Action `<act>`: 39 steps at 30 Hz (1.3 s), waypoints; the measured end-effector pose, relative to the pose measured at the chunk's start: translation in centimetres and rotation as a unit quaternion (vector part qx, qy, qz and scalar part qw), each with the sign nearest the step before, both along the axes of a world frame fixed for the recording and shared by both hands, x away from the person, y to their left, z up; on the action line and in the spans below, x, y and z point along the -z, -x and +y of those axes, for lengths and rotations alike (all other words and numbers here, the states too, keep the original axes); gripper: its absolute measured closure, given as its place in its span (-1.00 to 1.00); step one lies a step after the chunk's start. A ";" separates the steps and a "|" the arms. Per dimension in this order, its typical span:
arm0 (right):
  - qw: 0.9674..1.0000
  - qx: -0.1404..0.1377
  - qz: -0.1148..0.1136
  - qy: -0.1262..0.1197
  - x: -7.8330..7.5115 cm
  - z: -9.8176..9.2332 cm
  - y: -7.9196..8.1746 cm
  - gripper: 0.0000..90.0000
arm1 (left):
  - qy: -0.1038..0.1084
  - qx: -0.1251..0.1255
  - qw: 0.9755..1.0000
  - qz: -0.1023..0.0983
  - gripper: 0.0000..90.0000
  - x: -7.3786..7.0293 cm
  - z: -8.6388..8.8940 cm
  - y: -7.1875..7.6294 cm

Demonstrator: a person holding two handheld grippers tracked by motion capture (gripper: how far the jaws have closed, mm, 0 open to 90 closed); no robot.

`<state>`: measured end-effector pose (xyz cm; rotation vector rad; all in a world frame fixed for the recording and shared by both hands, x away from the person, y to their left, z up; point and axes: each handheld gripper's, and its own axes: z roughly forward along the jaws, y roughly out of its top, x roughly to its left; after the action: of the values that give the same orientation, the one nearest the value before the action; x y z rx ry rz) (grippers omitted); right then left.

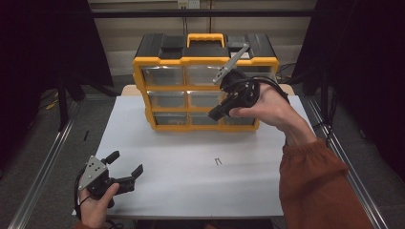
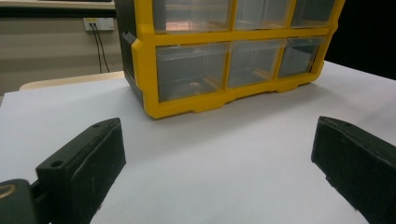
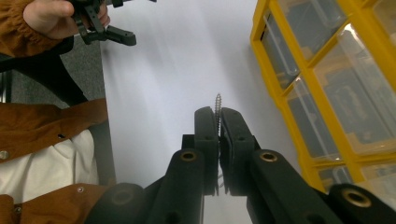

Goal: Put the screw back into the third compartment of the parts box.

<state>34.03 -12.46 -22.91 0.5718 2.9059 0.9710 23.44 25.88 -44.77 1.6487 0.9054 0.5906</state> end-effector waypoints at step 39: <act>0.993 0.112 -0.005 0.037 -6.0 -5.8 -4.5 0.91 | -0.003 0.002 1.000 -0.002 -0.94 0.0 0.0 0.0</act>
<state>38.51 -18.24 -16.87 0.8625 2.7774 0.8305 23.45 25.85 -44.77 1.6551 0.8975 0.5936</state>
